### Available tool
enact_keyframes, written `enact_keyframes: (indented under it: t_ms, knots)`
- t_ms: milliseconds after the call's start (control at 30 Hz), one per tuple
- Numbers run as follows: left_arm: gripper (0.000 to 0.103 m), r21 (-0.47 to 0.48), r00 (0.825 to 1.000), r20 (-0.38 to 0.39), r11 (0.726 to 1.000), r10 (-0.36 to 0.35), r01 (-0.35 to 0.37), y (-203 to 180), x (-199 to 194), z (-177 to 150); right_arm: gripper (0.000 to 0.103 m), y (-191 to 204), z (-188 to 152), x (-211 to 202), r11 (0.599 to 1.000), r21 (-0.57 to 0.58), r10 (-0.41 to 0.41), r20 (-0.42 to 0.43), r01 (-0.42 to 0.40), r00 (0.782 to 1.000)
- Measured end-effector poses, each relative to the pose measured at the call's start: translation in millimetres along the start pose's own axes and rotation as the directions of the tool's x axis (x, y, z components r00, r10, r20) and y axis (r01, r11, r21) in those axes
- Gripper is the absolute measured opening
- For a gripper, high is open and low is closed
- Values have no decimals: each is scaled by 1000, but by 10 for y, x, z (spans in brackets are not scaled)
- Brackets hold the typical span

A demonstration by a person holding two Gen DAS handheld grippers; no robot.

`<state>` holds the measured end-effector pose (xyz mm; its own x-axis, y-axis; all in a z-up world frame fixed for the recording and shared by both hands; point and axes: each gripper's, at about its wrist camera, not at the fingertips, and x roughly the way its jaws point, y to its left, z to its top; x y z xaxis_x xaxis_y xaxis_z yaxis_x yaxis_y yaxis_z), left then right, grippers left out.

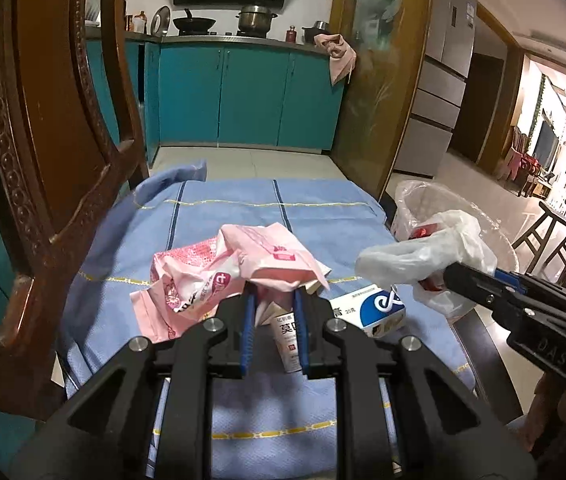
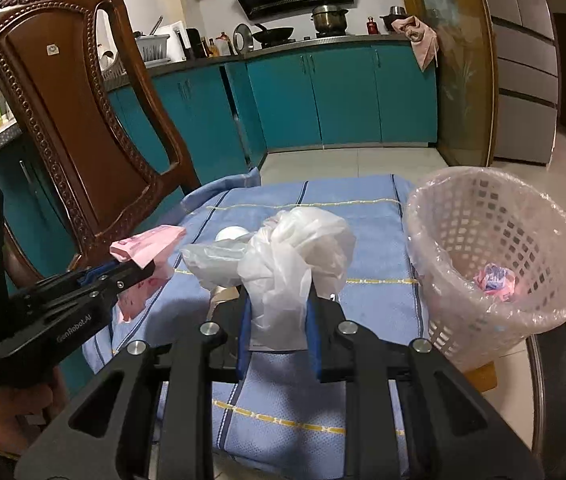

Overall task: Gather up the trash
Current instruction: 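Carry the white bag into the basket and open the right tool while the left holds the wrapper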

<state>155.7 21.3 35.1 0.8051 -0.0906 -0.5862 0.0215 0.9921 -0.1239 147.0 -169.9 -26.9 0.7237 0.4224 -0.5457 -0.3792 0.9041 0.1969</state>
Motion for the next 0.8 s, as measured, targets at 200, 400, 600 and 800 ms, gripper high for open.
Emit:
enact_keyframes:
  t_ms: [200, 400, 600, 800]
  knots:
    - [18, 6, 1000, 3, 1000, 9, -9, 29, 3, 16, 24, 25, -15, 41, 1000, -6, -8, -9, 8, 1000]
    - [18, 8, 1000, -3, 1000, 8, -8, 10, -9, 3, 24, 37, -19, 72, 1000, -4, -6, -21, 6, 1000]
    - [18, 9, 1000, 2, 1000, 6, -6, -3, -11, 7, 24, -218, 152, -81, 997, 41, -61, 70, 59, 996]
    - [18, 23, 1000, -1, 1000, 14, -14, -27, 32, 4, 27, -1293, 446, -122, 925, 305, -282, 143, 229, 949]
